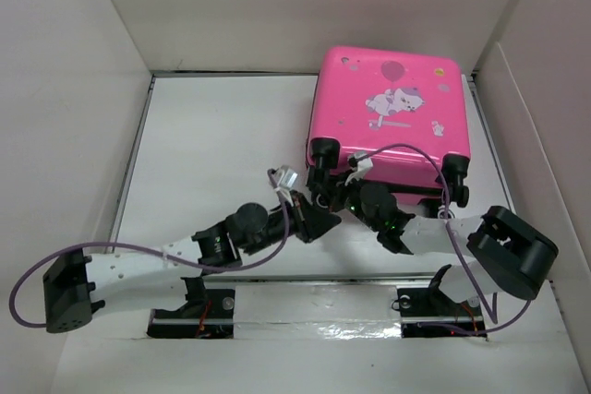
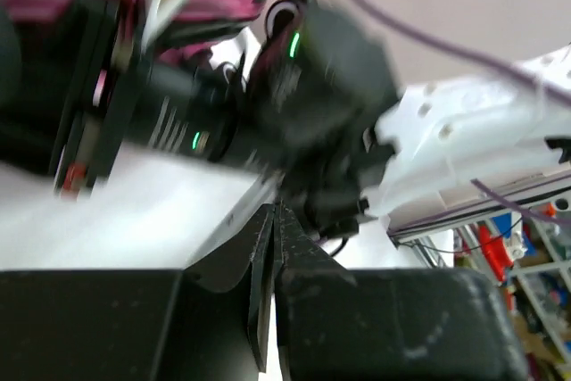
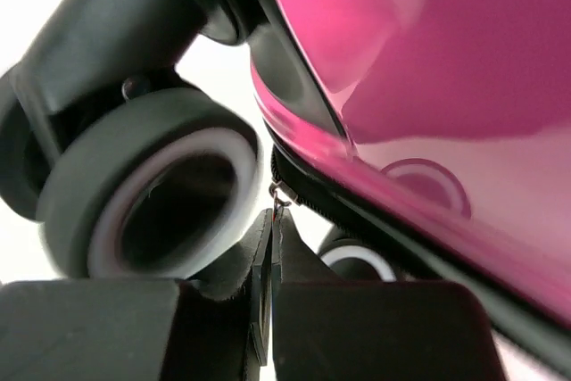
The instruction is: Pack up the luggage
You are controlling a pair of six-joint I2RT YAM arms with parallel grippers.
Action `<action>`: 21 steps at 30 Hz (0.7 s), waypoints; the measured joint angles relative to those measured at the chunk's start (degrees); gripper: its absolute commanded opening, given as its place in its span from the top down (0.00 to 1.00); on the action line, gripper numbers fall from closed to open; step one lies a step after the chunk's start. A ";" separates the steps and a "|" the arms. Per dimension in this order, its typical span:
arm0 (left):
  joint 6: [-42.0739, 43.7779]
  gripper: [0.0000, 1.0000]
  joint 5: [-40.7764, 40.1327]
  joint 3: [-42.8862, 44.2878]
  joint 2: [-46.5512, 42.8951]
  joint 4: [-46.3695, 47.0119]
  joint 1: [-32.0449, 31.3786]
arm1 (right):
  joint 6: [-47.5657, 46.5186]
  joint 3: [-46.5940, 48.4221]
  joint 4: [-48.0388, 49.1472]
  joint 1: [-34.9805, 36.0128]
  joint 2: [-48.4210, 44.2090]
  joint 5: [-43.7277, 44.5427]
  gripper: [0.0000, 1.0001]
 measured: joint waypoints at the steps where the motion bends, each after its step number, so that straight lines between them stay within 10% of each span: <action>1: -1.05 1.00 -1.64 -2.54 -2.32 0.17 -1.68 | -1.42 1.07 -2.75 0.07 -0.52 -1.79 1.00; 6: -3.85 0.93 -12.31 -7.52 -10.78 -6.88 -7.56 | -4.96 4.02 -12.33 2.78 -3.23 -7.10 0.82; 11: -5.92 0.60 -24.81 -7.28 -17.31 -17.00 -7.98 | -3.98 2.23 -18.84 6.95 -10.21 -13.60 0.27; 14: -7.43 0.58 -29.14 -7.30 -18.27 -21.18 -7.91 | -3.93 2.10 -24.70 8.59 -15.91 -14.45 0.23; 16: -7.58 0.52 -30.86 -7.30 -18.25 -22.88 -7.26 | -3.98 2.10 -28.87 8.79 -20.92 -13.79 0.26; 21: -4.96 0.29 -32.98 -7.28 -18.32 -22.64 -5.86 | -5.25 3.93 -44.65 8.79 -36.63 -9.38 0.99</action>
